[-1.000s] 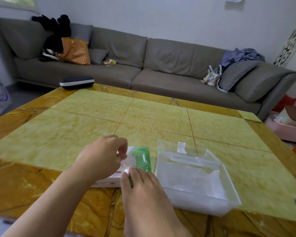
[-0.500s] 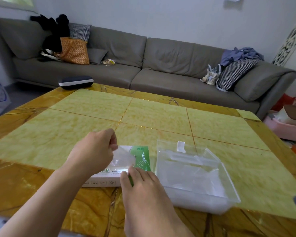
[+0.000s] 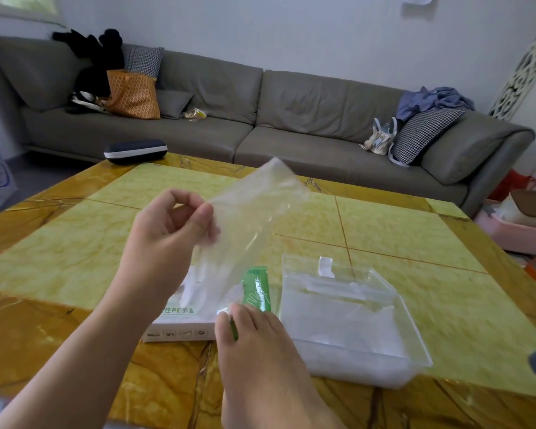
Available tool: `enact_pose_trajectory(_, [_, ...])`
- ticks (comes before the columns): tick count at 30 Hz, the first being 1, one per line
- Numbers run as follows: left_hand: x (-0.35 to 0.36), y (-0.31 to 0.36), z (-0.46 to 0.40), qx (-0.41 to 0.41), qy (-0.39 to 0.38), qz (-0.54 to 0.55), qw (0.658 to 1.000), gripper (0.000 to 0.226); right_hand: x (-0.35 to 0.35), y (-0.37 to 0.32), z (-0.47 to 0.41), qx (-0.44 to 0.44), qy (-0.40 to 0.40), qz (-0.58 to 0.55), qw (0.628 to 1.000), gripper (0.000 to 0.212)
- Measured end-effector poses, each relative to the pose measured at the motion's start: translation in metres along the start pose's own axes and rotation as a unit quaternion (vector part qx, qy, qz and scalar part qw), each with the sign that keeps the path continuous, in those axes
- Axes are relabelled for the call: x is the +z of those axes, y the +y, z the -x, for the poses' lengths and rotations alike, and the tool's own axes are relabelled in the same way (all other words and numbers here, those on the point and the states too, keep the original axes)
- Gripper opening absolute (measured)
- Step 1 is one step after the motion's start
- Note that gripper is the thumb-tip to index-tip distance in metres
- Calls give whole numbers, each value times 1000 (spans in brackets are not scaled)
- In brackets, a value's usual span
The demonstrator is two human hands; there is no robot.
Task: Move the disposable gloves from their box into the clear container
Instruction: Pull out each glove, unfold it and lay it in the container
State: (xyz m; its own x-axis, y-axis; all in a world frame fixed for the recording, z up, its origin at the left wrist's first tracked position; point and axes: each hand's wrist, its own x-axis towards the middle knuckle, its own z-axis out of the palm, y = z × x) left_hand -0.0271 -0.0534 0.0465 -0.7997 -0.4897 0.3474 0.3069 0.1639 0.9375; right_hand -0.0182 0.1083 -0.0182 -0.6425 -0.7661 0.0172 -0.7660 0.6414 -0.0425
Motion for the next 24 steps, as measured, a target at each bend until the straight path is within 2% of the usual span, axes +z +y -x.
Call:
enact_pose_trajectory(2, [6,6,4,-32,-16,84,996,13,-4,-2,2,22,64,-16,998,65])
enact_pose_trajectory(4, [11,8,7,-68,-51,135,987,19,-14,1,10,31,90,-101,990,61])
enact_pose_trajectory(6, [15,7,9,-86,-70,166,980,21,-37,14,17,92,92,-230,964,48])
enact_pose_trajectory(7, [16,7,9,-92,-73,177,977,23,-48,26,19,139,124,-293,938,38])
enact_pose_trajectory(9, [18,8,10,-101,-81,193,973,25,-62,59,22,201,218,-428,854,25])
enact_pose_trajectory(10, [19,8,11,-104,-90,192,972,27,-70,76,25,211,241,-524,789,21])
enact_pose_trajectory(11, [21,8,13,-105,-104,184,972,30,-74,91,27,198,226,-638,709,27])
enact_pose_trajectory(12, [22,7,15,-104,-122,169,973,32,-79,103,31,170,189,-740,623,44])
enact_pose_trajectory(13, [27,8,19,-103,-140,147,974,33,-84,113,35,153,158,-793,569,60])
enact_pose_trajectory(14, [30,8,22,-102,-158,119,975,33,-87,117,38,141,134,-808,556,67])
enact_pose_trajectory(15, [35,8,25,-103,-179,94,974,34,-87,120,41,135,128,-797,574,63])
enact_pose_trajectory(17, [40,9,30,-107,-220,61,968,39,-83,118,40,151,155,-737,640,29])
enact_pose_trajectory(19, [41,8,29,-98,-237,20,966,45,-79,122,41,184,196,-689,673,7])
enact_pose_trajectory(21, [38,7,26,-83,-221,-39,971,50,-77,130,44,196,219,-669,683,6])
enact_pose_trajectory(24, [33,7,21,-110,-195,-27,974,48,-79,141,49,175,221,-673,684,21])
